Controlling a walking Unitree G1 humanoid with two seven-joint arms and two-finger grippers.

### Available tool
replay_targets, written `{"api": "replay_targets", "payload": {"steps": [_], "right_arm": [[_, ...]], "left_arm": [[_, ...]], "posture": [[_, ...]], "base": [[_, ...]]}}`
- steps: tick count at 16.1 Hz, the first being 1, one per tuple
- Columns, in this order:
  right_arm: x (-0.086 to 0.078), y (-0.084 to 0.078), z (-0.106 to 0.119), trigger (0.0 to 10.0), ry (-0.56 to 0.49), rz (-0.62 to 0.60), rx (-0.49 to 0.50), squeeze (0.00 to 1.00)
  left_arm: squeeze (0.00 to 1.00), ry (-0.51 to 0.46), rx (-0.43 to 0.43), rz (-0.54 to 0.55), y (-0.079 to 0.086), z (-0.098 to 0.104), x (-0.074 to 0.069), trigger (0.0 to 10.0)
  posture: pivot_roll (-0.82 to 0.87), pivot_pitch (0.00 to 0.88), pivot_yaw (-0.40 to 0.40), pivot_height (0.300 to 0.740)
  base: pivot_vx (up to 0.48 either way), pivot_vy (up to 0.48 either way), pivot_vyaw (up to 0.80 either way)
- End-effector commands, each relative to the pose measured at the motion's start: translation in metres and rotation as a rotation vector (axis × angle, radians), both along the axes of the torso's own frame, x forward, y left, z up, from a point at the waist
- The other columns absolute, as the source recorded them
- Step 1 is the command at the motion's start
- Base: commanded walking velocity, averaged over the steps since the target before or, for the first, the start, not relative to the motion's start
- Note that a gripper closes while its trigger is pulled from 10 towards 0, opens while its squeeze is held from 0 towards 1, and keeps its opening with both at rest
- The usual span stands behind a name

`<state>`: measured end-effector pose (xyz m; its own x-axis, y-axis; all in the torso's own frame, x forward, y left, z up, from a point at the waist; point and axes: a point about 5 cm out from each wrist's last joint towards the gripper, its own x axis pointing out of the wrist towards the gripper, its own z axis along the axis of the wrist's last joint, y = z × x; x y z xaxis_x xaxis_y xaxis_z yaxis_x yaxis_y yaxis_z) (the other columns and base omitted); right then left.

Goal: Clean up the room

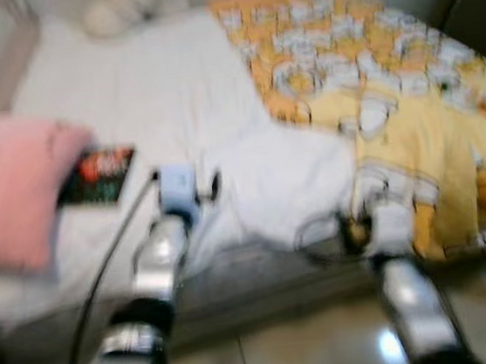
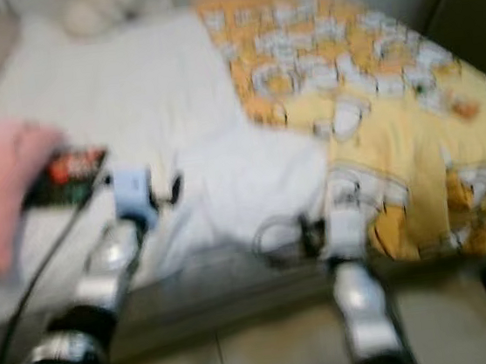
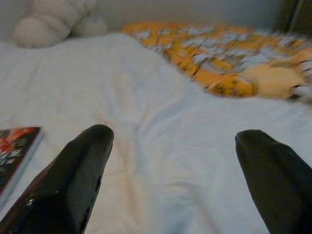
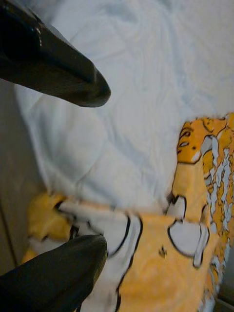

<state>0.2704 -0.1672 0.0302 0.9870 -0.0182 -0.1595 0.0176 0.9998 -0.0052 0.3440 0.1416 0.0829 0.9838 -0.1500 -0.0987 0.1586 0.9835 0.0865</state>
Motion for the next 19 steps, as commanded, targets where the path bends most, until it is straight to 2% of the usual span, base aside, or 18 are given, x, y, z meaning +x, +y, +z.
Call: {"api": "replay_targets", "payload": {"steps": [1, 2, 4, 5, 7, 9, 10, 12, 13, 14, 16, 18, 19], "right_arm": [[0.0, -0.013, 0.003, 10.0, -0.014, -0.029, -0.018, 0.0], [-0.004, -0.015, 0.002, 10.0, -0.013, -0.033, -0.021, 0.0], [-0.021, -0.026, 0.001, 10.0, -0.002, -0.04, -0.05, 0.0], [-0.033, -0.035, 0.0, 10.0, 0.021, -0.055, -0.067, 0.0], [-0.054, -0.046, 0.005, 10.0, 0.041, -0.047, -0.106, 0.0], [-0.088, -0.056, 0.014, 10.0, 0.085, -0.031, -0.15, 0.0], [-0.106, -0.056, 0.022, 10.0, 0.102, -0.021, -0.167, 0.0], [-0.136, -0.055, 0.037, 10.0, 0.142, -0.009, -0.183, 0.0], [-0.144, -0.054, 0.043, 10.0, 0.153, -0.006, -0.186, 0.0], [-0.159, -0.053, 0.053, 10.0, 0.183, -0.018, -0.174, 0.0], [-0.177, -0.046, 0.062, 10.0, 0.237, 0.004, -0.106, 0.0], [-0.186, -0.037, 0.068, 10.0, 0.278, 0.051, -0.069, 0.0], [-0.186, -0.035, 0.066, 10.0, 0.283, 0.06, -0.066, 0.0]], "left_arm": [[0.0, 0.005, -0.002, -0.011, -0.009, 0.004, 0.005, 10.0], [0.0, 0.032, -0.016, 0.005, -0.01, 0.002, 0.009, 10.0], [0.0, 0.113, -0.001, 0.043, -0.015, -0.004, 0.013, 10.0], [0.0, 0.183, 0.008, 0.067, -0.021, -0.009, 0.015, 10.0], [0.0, 0.241, 0.008, 0.039, -0.04, -0.012, 0.014, 10.0], [0.0, 0.293, -0.052, 0.03, -0.066, -0.015, 0.01, 10.0], [0.0, 0.285, -0.077, 0.022, -0.078, -0.012, 0.01, 10.0], [0.0, 0.289, -0.011, 0.02, -0.087, -0.015, 0.006, 10.0], [0.0, 0.288, -0.004, 0.029, -0.087, -0.015, 0.006, 10.0], [0.0, 0.291, 0.02, 0.041, -0.086, -0.017, 0.005, 10.0], [0.0, 0.311, 0.097, 0.047, -0.08, -0.024, 0.002, 10.0], [0.0, 0.323, 0.194, 0.148, -0.055, -0.027, 0.004, 10.0], [0.0, 0.309, 0.208, 0.197, -0.046, -0.025, 0.007, 10.0]], "posture": [[0.02, 0.0, -0.02, 0.74], [0.0, 0.0, -0.016, 0.74], [-0.05, 0.0, -0.034, 0.74], [-0.09, 0.0, -0.057, 0.74], [-0.16, 0.0, -0.107, 0.74], [-0.25, 0.0, -0.133, 0.74], [-0.3, 0.045, -0.147, 0.74], [-0.36, 0.119, -0.163, 0.74], [-0.38, 0.148, -0.168, 0.74], [-0.41, 0.19, -0.175, 0.74], [-0.43, 0.224, -0.19, 0.74], [-0.41, 0.245, -0.199, 0.74], [-0.39, 0.244, -0.195, 0.74]], "base": [[0.48, 0.0, 0.0], [0.48, 0.0, 0.0], [0.48, 0.0, 0.0], [0.48, 0.0, 0.0], [0.0, 0.0, 0.0], [0.0, 0.0, 0.0], [0.0, 0.0, 0.0], [0.0, 0.0, 0.0], [0.0, 0.0, 0.0], [0.0, 0.0, 0.0], [0.0, 0.0, 0.0], [0.0, 0.0, 0.0], [0.0, 0.0, 0.0]]}}
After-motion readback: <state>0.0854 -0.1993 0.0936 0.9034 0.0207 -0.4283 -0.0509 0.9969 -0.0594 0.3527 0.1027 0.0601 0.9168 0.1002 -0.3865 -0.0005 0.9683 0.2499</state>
